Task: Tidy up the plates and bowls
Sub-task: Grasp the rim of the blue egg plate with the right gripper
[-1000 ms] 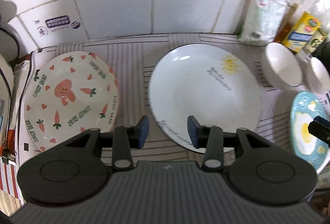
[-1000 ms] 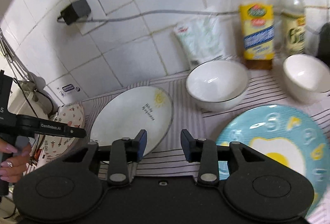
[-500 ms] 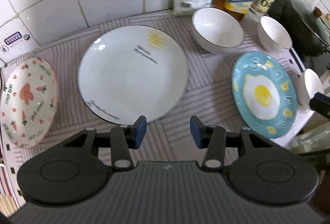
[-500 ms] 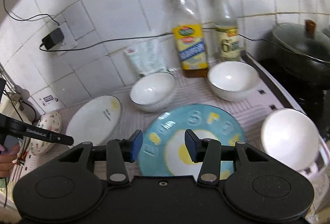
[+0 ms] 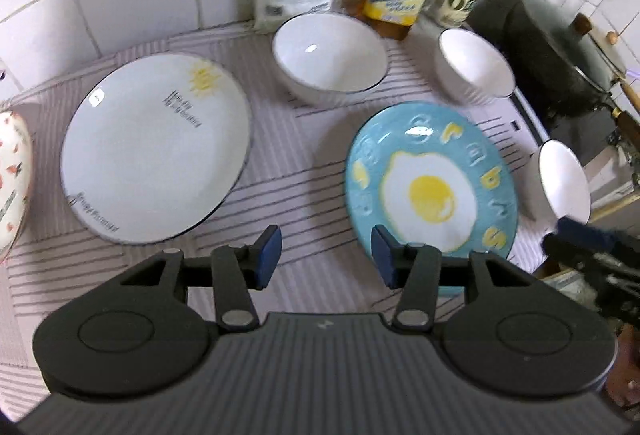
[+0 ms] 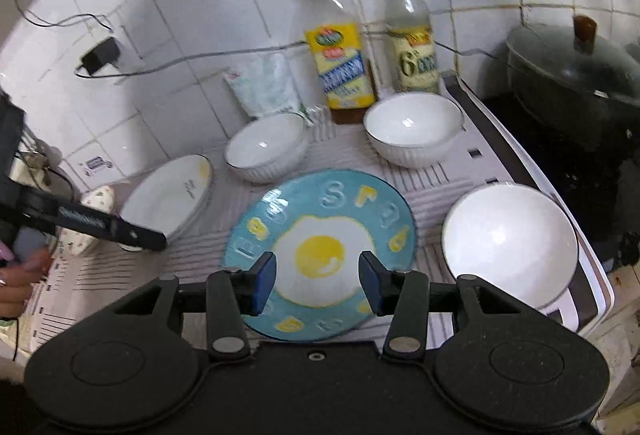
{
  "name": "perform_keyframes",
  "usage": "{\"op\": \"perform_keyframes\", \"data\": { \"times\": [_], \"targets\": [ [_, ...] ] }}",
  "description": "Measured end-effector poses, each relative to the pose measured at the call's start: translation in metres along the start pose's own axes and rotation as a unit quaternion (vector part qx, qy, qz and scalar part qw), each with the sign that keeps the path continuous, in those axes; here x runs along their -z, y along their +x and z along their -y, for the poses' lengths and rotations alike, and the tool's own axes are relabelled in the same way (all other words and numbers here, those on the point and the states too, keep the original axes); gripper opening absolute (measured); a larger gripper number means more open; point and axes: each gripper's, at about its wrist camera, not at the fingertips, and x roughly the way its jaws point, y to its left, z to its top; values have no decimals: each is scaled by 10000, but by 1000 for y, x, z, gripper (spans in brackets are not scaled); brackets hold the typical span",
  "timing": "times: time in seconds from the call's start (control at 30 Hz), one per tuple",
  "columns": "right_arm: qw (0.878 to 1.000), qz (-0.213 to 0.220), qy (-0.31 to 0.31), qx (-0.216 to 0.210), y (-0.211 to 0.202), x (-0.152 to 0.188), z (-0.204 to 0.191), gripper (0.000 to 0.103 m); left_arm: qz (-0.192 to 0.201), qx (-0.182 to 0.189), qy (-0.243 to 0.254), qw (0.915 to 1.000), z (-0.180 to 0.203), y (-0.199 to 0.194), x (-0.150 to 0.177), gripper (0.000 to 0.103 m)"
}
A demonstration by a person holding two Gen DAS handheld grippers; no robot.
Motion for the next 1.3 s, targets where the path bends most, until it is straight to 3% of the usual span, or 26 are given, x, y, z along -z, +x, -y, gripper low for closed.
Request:
{"op": "perform_keyframes", "data": {
  "times": [0.13,0.3,0.43,0.6,0.67,0.8,1.07,1.1,1.2,1.3],
  "targets": [
    [9984,-65,545,-138,14,6,22,51,-116,-1,50,9999,16,22,-5,52],
    [9950,-288,915,268,32,11,32,51,-377,-120,207,9990,27,58,-4,57],
    [9912,-377,1228,304,46,19,42,51,-580,-267,270,9976,24,82,-2,58],
    [9878,-160,1511,344,64,32,52,45,-530,-228,177,9982,17,99,-10,58],
    [9860,19,1642,292,68,35,56,36,-446,-171,233,9986,18,104,-16,55],
    [9855,160,1681,190,76,39,57,20,-424,91,378,9983,26,108,-24,32],
    [9838,188,1780,-30,87,43,64,18,-696,41,378,9968,31,112,-30,32],
    [9815,249,1892,-170,87,45,70,12,-723,52,338,9968,31,113,-31,32],
    [9784,241,2027,-313,88,46,78,12,-724,106,272,9969,27,114,-30,32],
    [9830,235,1809,-187,88,44,70,14,-648,70,180,9977,28,115,-29,34]
  ]
}}
